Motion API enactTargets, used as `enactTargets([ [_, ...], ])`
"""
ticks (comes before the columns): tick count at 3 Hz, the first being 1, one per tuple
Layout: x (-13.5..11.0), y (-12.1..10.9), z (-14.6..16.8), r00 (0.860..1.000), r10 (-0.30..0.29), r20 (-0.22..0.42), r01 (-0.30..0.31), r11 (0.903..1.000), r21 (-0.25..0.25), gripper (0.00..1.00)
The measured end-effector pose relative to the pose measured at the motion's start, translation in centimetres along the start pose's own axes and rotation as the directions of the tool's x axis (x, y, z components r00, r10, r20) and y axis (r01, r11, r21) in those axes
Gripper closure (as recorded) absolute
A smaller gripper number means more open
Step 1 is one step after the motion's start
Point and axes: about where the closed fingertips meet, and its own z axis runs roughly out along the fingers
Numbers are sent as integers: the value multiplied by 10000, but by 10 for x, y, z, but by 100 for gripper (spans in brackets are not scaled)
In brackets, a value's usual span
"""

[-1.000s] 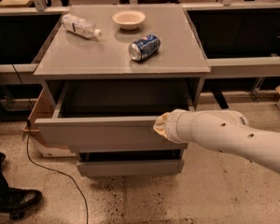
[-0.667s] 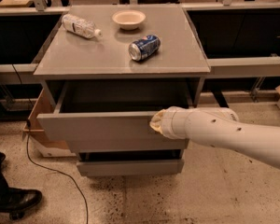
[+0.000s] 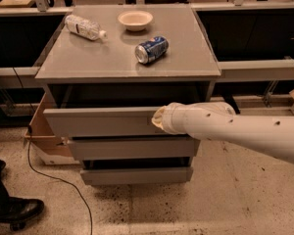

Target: Close top drawer

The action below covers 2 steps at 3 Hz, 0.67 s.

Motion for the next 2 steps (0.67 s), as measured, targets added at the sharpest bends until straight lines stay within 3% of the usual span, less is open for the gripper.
enactTargets([
  [2, -7, -25, 26, 9999, -122, -47, 123, 9998, 167, 100],
])
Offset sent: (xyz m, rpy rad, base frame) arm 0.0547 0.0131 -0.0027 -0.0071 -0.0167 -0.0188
